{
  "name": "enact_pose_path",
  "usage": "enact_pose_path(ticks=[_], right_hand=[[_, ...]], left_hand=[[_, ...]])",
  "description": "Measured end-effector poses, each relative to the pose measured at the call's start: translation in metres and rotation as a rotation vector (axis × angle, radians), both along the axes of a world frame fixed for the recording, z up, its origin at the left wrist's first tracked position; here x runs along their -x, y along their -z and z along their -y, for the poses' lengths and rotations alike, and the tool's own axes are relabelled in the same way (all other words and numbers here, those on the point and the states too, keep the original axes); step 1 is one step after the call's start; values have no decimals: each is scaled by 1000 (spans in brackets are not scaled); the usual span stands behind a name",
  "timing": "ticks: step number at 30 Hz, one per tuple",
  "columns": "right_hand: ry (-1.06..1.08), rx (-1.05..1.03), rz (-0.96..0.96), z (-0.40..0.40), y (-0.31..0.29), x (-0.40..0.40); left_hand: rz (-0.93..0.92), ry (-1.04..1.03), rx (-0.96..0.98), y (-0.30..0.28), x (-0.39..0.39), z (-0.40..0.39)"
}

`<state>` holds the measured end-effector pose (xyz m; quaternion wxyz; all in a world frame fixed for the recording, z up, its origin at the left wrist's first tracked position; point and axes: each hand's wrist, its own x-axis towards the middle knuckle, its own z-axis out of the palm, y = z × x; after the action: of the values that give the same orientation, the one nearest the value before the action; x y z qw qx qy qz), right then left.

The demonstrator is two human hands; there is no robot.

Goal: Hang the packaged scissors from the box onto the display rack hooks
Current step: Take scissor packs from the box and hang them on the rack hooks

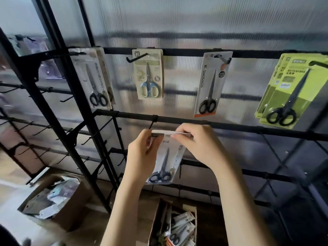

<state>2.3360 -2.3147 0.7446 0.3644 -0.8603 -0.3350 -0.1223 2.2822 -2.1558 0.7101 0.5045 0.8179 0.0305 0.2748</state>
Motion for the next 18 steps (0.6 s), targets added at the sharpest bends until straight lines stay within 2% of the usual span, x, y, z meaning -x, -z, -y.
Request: enact_pose_path(ticks=[8, 14, 18], right_hand=[[-21, 13, 21, -53, 3, -11], [-57, -30, -3, -137, -8, -20], [-90, -39, 20, -203, -24, -29]], left_hand=[[32, -37, 36, 3, -4, -47], [84, -65, 31, -14, -11, -126], [88, -189, -1, -24, -21, -185]])
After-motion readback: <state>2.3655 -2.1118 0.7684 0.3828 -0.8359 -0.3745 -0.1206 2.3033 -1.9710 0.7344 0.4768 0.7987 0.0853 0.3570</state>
